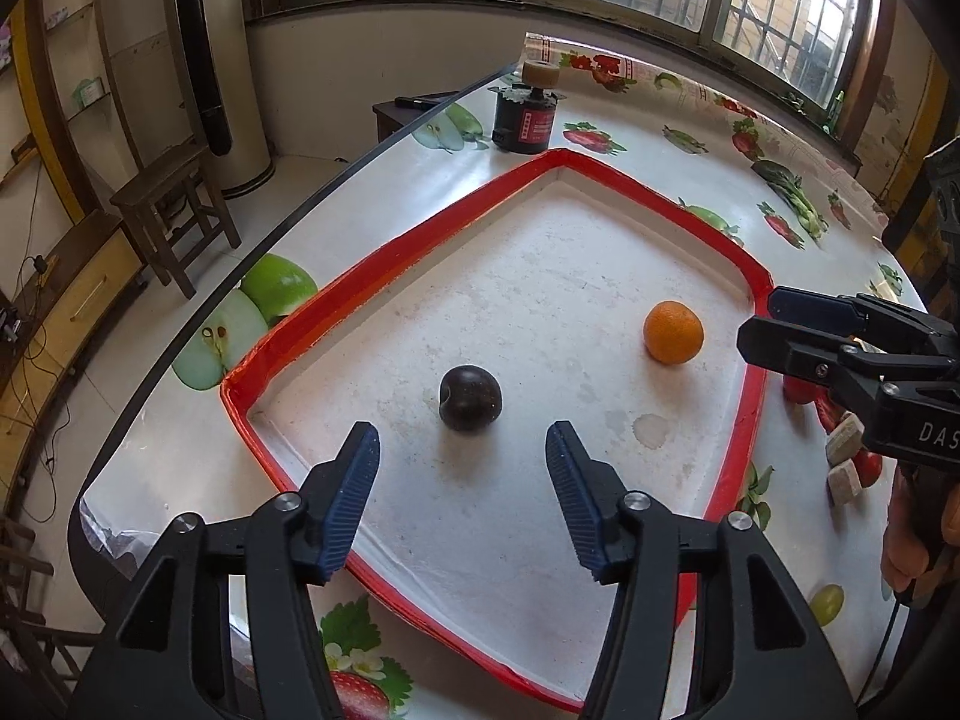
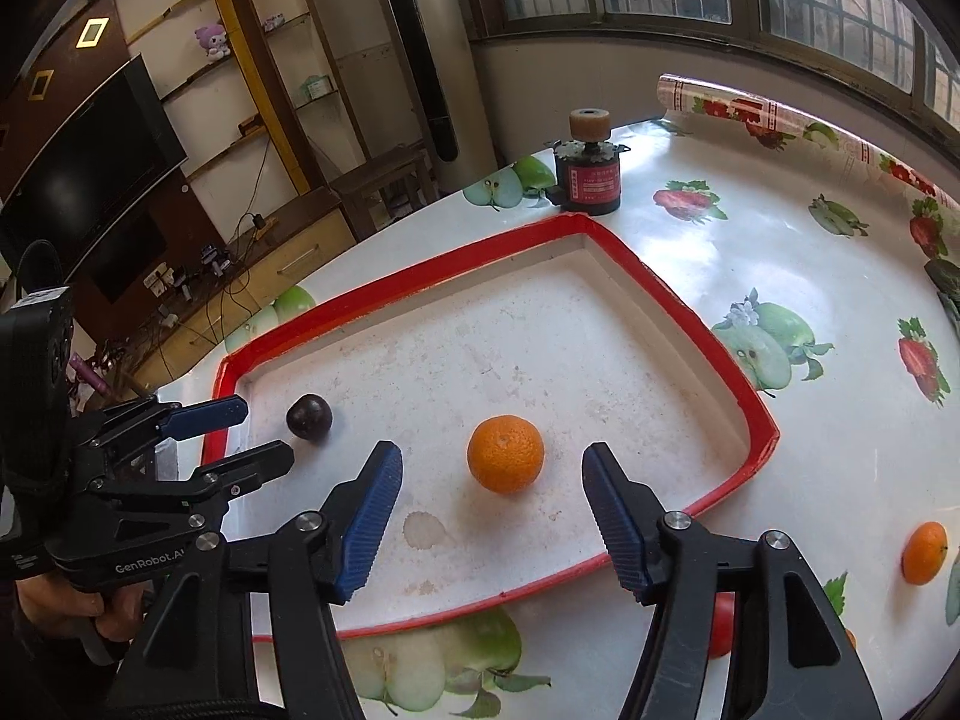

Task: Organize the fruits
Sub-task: 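Open both grippers to drop the plum and orange into the tray, then move the left gripper to the green grape while the right gripper approaches the wooden blocks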

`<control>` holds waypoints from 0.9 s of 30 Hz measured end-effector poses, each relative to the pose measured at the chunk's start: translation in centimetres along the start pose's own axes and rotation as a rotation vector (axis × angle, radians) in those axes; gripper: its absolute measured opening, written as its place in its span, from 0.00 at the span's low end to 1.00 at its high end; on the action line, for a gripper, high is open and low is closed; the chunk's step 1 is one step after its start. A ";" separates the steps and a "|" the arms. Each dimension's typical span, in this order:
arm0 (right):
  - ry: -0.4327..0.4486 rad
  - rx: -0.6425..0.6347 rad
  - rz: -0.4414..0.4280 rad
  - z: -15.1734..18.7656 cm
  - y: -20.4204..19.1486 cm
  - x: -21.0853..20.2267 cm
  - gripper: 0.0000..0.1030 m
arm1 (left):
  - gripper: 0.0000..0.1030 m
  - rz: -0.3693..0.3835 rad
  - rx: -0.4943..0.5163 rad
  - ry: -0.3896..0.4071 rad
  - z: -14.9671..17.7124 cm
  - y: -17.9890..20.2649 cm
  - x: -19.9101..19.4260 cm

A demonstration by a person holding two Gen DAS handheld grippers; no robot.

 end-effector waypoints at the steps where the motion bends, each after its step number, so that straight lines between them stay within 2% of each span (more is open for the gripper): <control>1: 0.006 0.001 0.001 0.2 0.1 -0.6 0.63 | 0.55 0.001 0.002 0.001 0.1 0.2 -0.1; 12: 0.063 0.036 0.027 2.5 2.4 -5.8 0.67 | 0.55 0.029 0.036 0.010 1.0 2.9 -1.5; 27: 0.078 0.120 0.090 6.9 6.7 -9.8 0.68 | 0.55 0.104 0.093 0.010 1.8 7.3 -2.3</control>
Point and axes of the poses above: each gripper's, at about its wrist camera, not at the fingertips, and x roughly the way its jaws point, y to its right, z to its underside, the point moved 2 cm from there along x, roughly the way its jaws point, and after that the axes turned 14 degrees about z, right-handed, at the moved point
